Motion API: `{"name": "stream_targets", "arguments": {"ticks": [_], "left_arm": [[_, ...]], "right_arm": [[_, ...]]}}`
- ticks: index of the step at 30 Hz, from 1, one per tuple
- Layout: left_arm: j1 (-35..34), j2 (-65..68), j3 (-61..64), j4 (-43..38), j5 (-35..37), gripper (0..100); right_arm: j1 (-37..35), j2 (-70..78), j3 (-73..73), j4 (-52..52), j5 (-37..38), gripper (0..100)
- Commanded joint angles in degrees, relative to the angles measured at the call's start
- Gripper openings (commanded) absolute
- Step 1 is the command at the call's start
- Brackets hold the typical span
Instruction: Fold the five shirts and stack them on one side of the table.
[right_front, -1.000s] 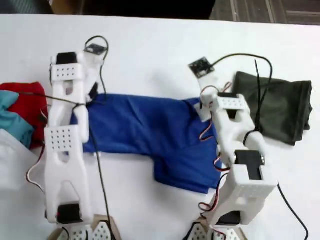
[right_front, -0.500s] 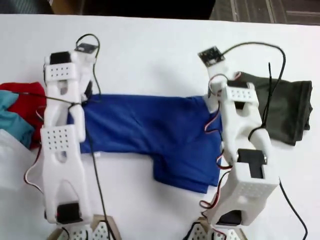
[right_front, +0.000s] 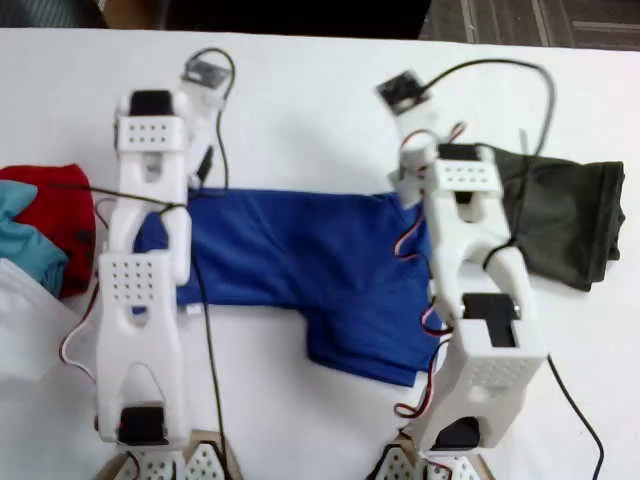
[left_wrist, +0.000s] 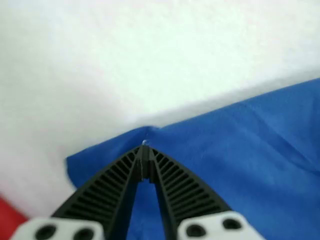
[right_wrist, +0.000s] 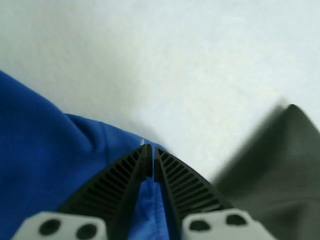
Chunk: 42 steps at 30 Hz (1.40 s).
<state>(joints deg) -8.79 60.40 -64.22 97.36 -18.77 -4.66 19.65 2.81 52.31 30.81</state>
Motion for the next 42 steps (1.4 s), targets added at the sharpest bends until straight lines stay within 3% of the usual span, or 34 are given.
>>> {"name": "stream_targets", "arguments": {"ticks": [1,12,17,23,27,31,37,42], "left_arm": [[-1.76,2.46,-0.84,-1.23,0.09,2],[-10.20,6.77,-5.93,3.34,-3.78,2],[-8.62,5.27,-8.04,4.92,-4.57,2],[-6.95,-4.22,-5.93,5.10,-4.40,2],[-6.95,-15.03,4.35,5.10,-4.40,2],[-6.95,-25.76,23.16,4.84,-4.84,2],[-6.95,-32.88,50.59,-3.96,-4.57,2],[-7.30,-34.73,62.55,-8.26,-4.48,2]], "right_arm": [[-1.89,-0.48,2.46,0.57,-0.09,2.2],[3.30,2.33,6.68,-2.68,0.53,2.2],[1.27,-2.33,6.95,-1.27,0.53,2.2],[-3.21,-16.04,7.12,8.57,0.44,2.2],[-5.05,-26.15,11.87,13.05,0.44,2.2],[-8.31,-35.82,24.88,12.88,0.44,2.2],[-10.86,-44.53,45.89,3.21,0.53,2.2],[-11.82,-46.11,54.77,-3.03,0.62,2.2]]}}
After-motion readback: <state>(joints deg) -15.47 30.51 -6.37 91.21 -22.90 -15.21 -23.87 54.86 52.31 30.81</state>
